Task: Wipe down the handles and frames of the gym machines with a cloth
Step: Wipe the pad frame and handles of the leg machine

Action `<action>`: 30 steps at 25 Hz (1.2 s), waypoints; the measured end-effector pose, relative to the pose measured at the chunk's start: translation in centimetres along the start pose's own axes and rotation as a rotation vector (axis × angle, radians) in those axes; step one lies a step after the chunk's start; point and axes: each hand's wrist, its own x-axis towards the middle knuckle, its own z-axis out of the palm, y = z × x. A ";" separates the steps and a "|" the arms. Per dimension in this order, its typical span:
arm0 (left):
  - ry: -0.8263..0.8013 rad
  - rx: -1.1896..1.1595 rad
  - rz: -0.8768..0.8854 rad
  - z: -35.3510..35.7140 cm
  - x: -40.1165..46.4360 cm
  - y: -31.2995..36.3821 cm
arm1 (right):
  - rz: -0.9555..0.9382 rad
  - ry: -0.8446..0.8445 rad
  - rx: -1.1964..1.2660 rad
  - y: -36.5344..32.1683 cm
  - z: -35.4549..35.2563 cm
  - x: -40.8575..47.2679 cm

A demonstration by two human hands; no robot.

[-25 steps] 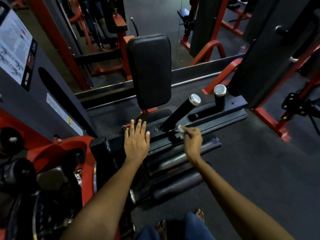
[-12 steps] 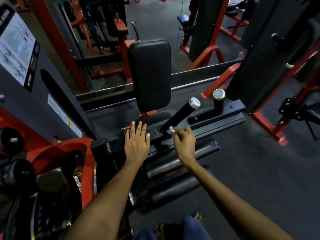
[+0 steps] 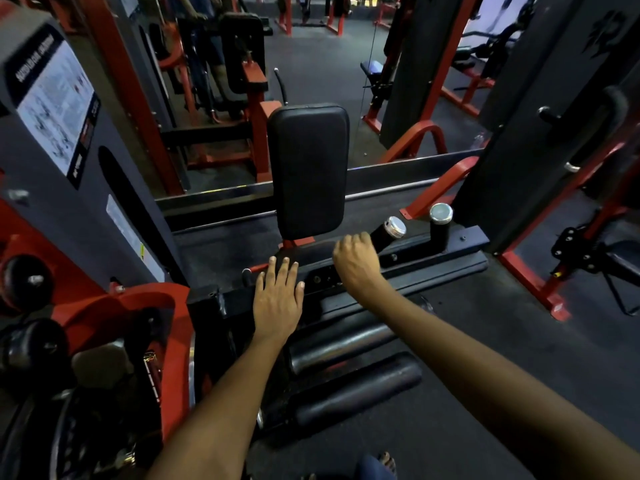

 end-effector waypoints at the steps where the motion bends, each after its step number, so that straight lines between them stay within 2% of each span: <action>1: 0.001 -0.002 0.006 0.0 0.0 0.0 | -0.053 -0.030 0.051 -1.0 1.0 0.1; 3: 0.006 0.001 0.013 0.1 0.0 -0.1 | -0.177 -0.034 0.118 -2.5 3.0 -0.4; 6: -0.004 -0.010 0.018 0.1 0.0 -0.2 | -0.364 0.291 0.119 -1.7 5.9 -1.6; 9: -0.001 -0.004 0.017 0.0 -0.1 -0.2 | -0.566 0.442 0.169 0.8 8.4 -4.1; 10: 0.003 -0.011 0.020 0.0 -0.1 -0.1 | -0.552 0.460 0.262 1.6 8.7 -5.1; 11: 0.007 -0.017 0.023 0.1 -0.1 -0.1 | -0.458 0.501 0.417 2.1 9.3 -6.3; 12: 0.011 -0.017 0.025 0.2 -0.1 -0.1 | -0.242 0.486 0.654 2.4 9.5 -7.3; 15: 0.013 -0.020 0.016 0.4 0.1 -0.2 | 0.634 0.447 1.399 3.4 8.3 -5.4; 16: 0.007 -0.024 0.018 0.4 0.1 -0.1 | 0.730 0.416 1.550 3.3 8.1 -3.9; 19: 0.013 -0.015 0.015 0.3 0.0 -0.1 | 0.638 0.269 1.930 0.6 8.6 -0.7; 21: -0.002 -0.005 0.014 0.2 0.0 0.0 | 0.751 0.249 1.948 -1.7 9.8 -0.9; 25: -0.046 0.005 0.011 -0.3 0.4 0.2 | 1.026 0.344 1.850 -4.2 9.7 -1.3; 27: -0.080 0.042 0.007 -0.4 0.3 0.3 | 1.041 0.314 1.862 -3.9 8.5 -1.7; 30: -0.157 0.023 -0.017 -0.6 0.2 0.2 | 0.894 0.139 1.833 -1.4 8.3 -3.1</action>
